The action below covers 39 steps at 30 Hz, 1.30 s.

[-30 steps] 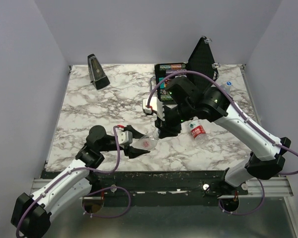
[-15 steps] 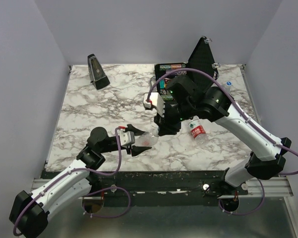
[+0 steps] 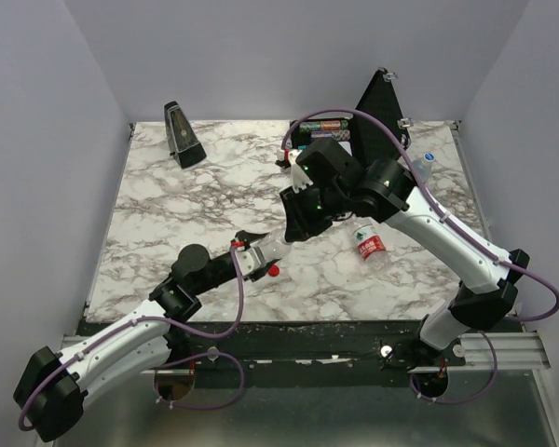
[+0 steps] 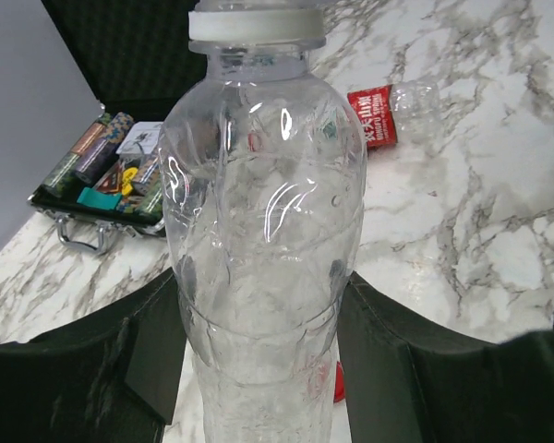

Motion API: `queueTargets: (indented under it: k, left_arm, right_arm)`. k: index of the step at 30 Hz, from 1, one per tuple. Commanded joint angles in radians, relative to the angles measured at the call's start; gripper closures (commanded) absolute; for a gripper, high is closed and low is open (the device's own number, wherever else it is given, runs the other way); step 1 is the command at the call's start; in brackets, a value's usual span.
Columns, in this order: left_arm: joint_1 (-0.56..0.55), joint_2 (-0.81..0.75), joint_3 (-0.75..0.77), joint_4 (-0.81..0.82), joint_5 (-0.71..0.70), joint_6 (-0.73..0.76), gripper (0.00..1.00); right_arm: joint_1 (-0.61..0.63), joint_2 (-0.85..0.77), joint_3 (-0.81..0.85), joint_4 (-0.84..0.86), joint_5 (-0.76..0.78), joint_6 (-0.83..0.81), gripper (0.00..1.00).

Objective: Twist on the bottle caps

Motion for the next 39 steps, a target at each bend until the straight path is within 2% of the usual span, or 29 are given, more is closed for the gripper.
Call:
queueTargets:
  k: [1,10,17,19,22,29,32,35,39]
  left_arm:
    - [-0.043,0.027,0.057,0.287,-0.211,0.036,0.79]
    - [-0.214,0.074,0.064,0.327,-0.548,0.057,0.82]
    - [-0.248,0.094,0.051,0.313,-0.610,-0.028,0.82]
    - [-0.248,0.094,0.045,0.299,-0.611,-0.045,0.82]
    - [-0.248,0.102,0.047,0.250,-0.599,-0.050,0.82]
    - [-0.245,0.131,0.054,0.132,-0.598,-0.160,0.81]
    - [-0.245,0.156,0.074,0.069,-0.591,-0.205,0.81]
    - [-0.228,0.173,0.094,0.019,-0.570,-0.272,0.81]
    - [-0.177,0.150,0.094,0.008,-0.417,-0.335,0.82]
  right_arm:
    - [0.022,0.046,-0.024,-0.060,0.054,0.258,0.87]
    - [0.022,0.041,-0.053,-0.017,0.164,0.376,0.87]
    - [0.014,0.026,-0.067,0.020,0.226,0.397,0.86]
    - [0.016,0.034,-0.054,0.020,0.218,0.396,0.81]
    - [0.014,0.037,-0.035,0.026,0.235,0.390,0.62]
    - [0.016,0.054,0.100,0.003,0.253,0.336,0.35]
    - [0.016,0.052,0.149,0.012,0.220,0.296,0.26]
    - [0.014,0.046,0.191,0.015,0.204,0.238,0.23]
    - [-0.064,0.006,0.187,0.031,0.038,0.099,0.21]
